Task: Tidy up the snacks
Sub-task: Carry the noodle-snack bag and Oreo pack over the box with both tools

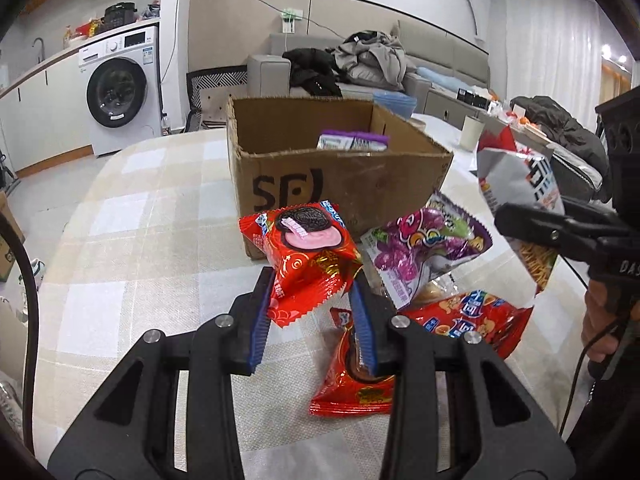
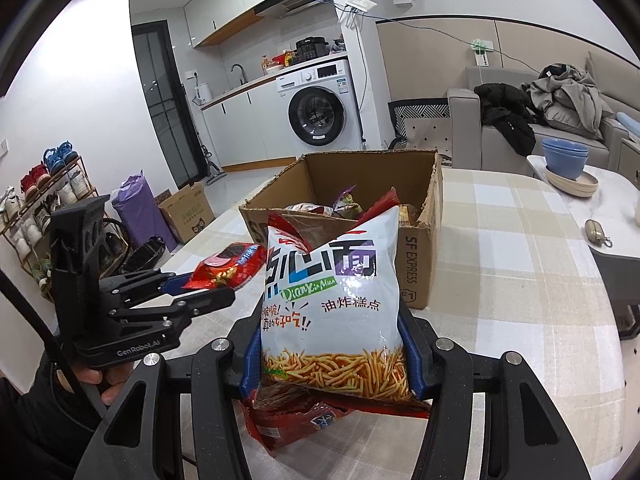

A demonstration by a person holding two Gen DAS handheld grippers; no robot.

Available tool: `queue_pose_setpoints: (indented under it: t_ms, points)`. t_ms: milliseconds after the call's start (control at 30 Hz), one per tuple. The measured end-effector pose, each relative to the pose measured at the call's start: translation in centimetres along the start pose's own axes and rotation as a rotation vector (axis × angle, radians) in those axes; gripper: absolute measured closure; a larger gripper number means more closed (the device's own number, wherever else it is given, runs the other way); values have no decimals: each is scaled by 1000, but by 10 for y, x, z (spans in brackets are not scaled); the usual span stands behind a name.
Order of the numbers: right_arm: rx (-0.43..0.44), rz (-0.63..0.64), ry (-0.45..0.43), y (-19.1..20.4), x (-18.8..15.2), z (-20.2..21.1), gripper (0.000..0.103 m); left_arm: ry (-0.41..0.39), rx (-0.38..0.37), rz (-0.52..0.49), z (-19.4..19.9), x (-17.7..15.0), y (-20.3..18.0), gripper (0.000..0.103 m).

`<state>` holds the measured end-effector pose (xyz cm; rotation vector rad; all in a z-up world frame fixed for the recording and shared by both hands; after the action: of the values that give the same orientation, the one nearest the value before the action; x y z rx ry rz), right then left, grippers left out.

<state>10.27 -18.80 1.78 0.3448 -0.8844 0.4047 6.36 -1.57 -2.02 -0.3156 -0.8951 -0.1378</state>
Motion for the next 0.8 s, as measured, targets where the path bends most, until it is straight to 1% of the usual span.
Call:
queue_pose_setpoints:
  t_ms: [267,400,500,633,800]
  points:
    - [0,6,-21,3,4,2,47,-53,-12,-27,34,6,-4,69]
    - [9,8,-23,5,12,-2,47,-72,-13,-38,51,11,-6,69]
    - [0,15,-33,7,21,-5,47,-82,-18,-40,60,18,-7,69]
    - [-9,26,-39,10,31,-10,47,-95,-29,-46,69,30,-10,69]
    - [-14,39,-35,12,46,-22,47,-106,-35,-48,71,42,-10,69]
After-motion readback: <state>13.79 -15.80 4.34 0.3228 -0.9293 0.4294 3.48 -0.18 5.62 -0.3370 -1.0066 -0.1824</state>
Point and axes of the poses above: each gripper's, at about its wrist camera, not at the fingertips, and z roughly against the way its jaws point, y to its left, x to its top, the point moved 2 cm from there along -z, roughly the way its jaws point, and after that the axes turned 10 degrees about -x, right-handed, at the moved point
